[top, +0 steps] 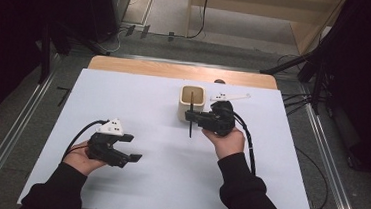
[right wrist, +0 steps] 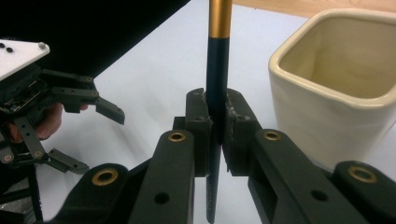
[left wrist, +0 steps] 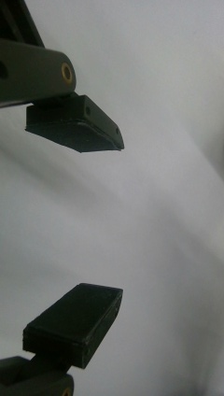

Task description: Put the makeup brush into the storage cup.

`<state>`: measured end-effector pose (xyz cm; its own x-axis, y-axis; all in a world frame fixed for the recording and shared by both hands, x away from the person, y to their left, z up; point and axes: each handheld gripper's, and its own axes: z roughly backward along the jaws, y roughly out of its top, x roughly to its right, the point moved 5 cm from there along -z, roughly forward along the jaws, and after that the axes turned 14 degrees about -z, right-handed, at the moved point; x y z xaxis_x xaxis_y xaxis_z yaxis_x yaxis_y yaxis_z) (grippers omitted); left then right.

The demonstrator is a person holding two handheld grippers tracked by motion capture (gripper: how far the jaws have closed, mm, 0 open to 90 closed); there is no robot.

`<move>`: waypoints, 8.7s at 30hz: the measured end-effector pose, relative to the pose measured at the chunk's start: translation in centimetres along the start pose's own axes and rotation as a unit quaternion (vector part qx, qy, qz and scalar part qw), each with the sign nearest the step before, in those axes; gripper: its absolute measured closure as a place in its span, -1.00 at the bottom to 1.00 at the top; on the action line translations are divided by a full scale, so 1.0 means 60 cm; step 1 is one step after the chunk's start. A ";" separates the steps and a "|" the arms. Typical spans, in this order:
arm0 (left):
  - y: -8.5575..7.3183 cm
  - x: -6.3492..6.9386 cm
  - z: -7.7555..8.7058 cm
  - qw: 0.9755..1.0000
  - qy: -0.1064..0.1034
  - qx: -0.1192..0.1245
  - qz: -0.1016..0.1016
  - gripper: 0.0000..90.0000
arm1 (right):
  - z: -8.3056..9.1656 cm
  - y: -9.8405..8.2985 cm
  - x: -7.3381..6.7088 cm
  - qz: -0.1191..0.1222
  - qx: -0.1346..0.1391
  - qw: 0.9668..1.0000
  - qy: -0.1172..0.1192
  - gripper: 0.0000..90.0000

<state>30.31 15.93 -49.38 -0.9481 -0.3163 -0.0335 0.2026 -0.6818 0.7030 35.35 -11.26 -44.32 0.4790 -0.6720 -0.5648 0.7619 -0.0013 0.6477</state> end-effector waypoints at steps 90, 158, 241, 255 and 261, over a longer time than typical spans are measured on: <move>-0.022 0.001 0.015 1.000 0.005 0.012 0.011 -0.48 | -0.065 0.125 0.088 0.003 0.095 0.990 -0.104 0.83; -0.025 -0.003 0.016 1.000 0.009 0.008 0.015 -0.48 | 0.024 0.016 0.090 0.040 0.019 0.996 -0.079 -0.47; -0.026 -0.005 0.015 1.000 0.009 0.001 0.007 -0.48 | 0.125 -0.156 0.114 0.067 -0.048 0.996 -0.046 -0.54; -0.029 -0.011 0.018 1.000 0.010 0.005 0.013 -0.48 | 0.126 -0.159 0.111 0.067 -0.051 0.995 -0.048 -0.54; -0.029 -0.011 0.018 1.000 0.010 0.002 0.010 -0.48 | 0.124 -0.160 0.112 0.066 -0.055 0.995 -0.050 -0.53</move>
<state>30.29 18.02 -49.82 -0.9386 -0.3434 -0.0326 0.2214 -0.6721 0.7066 28.04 -21.29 -50.52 0.5369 -0.7309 -0.4214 0.7409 0.1697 0.6498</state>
